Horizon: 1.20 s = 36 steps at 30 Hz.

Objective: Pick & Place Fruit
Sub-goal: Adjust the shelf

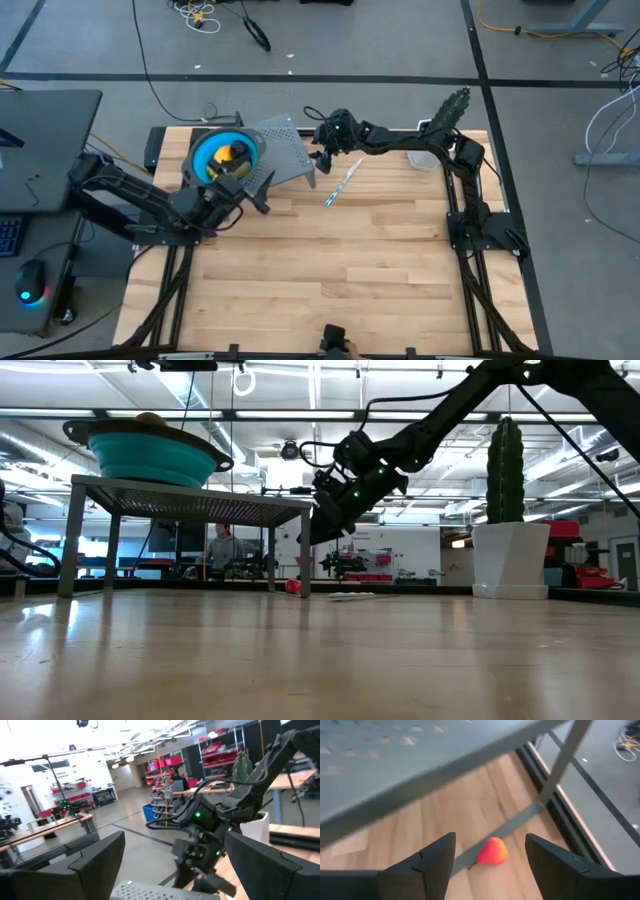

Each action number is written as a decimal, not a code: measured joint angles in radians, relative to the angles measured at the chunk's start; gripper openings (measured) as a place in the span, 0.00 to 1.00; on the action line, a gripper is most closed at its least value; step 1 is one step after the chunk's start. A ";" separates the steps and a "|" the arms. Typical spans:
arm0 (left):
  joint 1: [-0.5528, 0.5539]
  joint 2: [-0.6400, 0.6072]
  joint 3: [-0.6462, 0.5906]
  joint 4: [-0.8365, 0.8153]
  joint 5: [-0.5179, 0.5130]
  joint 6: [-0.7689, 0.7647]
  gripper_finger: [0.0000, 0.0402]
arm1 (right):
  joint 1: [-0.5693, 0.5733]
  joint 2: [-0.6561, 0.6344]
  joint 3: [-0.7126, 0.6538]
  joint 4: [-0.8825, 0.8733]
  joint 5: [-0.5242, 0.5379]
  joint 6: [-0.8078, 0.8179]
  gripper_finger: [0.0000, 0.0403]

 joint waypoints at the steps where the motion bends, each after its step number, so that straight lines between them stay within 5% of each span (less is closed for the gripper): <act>1: 0.007 0.000 0.000 0.000 0.014 -0.007 0.87 | 0.000 0.004 0.000 0.002 0.016 0.003 0.61; 18: 0.016 0.000 0.000 -0.060 0.018 -0.130 0.87 | 0.026 0.050 0.116 -0.156 0.028 0.120 0.57; 24: -0.009 0.000 0.000 -0.085 0.012 -0.162 0.87 | 0.027 0.047 0.109 -0.256 0.150 0.063 0.57; 36: -0.027 0.000 0.000 -0.117 0.012 -0.221 0.87 | 0.006 0.044 0.109 -0.440 0.101 -0.010 0.57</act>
